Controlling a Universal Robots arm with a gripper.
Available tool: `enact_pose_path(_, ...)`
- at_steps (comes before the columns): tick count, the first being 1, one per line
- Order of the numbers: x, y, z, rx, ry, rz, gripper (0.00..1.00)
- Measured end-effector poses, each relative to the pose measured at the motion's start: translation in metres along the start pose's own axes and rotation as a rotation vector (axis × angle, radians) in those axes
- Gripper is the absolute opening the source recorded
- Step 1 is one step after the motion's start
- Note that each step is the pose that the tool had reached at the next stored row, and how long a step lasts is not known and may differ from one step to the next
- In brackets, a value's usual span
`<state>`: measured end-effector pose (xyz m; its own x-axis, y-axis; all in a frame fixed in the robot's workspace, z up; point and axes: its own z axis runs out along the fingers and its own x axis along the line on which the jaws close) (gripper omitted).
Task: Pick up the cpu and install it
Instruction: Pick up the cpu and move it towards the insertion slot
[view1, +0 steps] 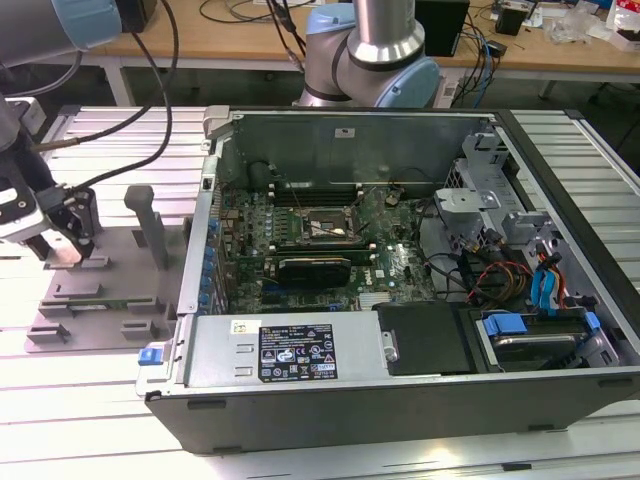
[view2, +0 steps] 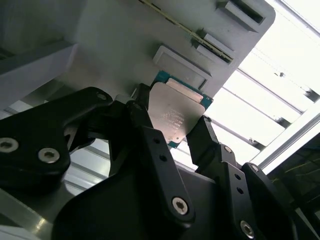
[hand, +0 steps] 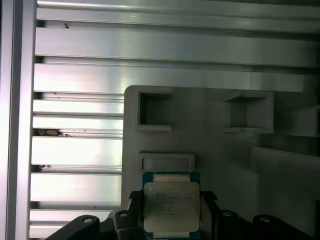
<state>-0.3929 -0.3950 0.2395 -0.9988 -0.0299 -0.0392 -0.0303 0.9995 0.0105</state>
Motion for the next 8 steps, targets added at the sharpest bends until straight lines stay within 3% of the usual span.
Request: enact_pose_path(8,-0.0002,0.0,-0.0057,0.0,0.0001,0.0,0.55)
